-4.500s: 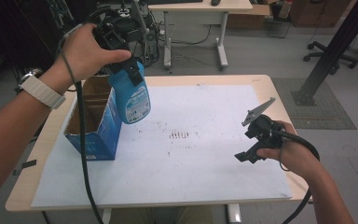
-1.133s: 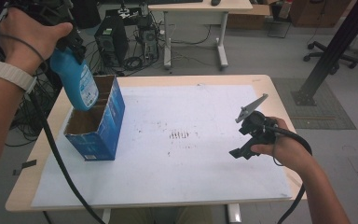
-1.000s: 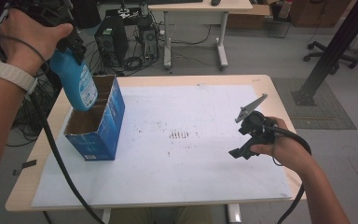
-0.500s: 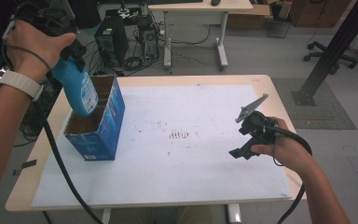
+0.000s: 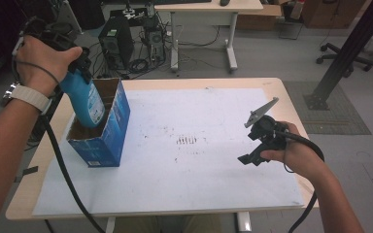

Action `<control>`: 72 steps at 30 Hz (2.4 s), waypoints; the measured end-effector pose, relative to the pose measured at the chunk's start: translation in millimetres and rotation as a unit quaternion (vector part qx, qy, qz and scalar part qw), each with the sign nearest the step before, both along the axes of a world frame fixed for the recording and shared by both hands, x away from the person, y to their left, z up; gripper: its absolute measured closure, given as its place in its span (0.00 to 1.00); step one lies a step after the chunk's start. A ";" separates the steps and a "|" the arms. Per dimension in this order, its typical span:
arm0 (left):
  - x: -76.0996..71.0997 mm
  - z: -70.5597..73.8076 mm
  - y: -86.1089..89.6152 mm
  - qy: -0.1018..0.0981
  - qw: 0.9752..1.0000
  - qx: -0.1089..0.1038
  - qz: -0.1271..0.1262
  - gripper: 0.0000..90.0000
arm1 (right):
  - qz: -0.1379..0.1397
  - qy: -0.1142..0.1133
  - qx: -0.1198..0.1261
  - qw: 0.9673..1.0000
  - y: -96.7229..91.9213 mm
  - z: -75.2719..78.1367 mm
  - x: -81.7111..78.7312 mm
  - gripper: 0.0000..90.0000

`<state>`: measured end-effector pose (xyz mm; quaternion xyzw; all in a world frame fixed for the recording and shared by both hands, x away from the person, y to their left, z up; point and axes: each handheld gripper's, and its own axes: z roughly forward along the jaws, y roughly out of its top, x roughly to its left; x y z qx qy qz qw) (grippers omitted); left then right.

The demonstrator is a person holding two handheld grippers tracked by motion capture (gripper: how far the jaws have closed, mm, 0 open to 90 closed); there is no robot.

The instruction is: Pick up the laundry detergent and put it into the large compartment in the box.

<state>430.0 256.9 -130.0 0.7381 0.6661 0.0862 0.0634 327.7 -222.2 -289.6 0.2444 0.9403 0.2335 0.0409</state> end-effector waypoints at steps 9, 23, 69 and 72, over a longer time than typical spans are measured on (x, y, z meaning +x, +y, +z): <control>2.4 -20.7 0.8 0.006 1.000 0.001 0.002 0.41 | -0.001 0.001 0.001 1.000 0.0 -0.6 0.2 0.11; 4.6 -47.5 0.0 0.008 1.000 0.010 -0.002 0.42 | -0.002 0.001 0.000 1.000 0.0 -2.1 0.8 0.11; 7.9 -118.9 -1.0 0.004 1.000 0.024 -0.017 0.42 | -0.011 0.005 -0.002 1.000 -4.1 -5.5 -0.8 0.11; 7.8 -121.8 -0.3 0.004 1.000 0.024 -0.017 0.42 | -0.011 0.005 -0.002 1.000 -4.4 -6.2 -0.6 0.11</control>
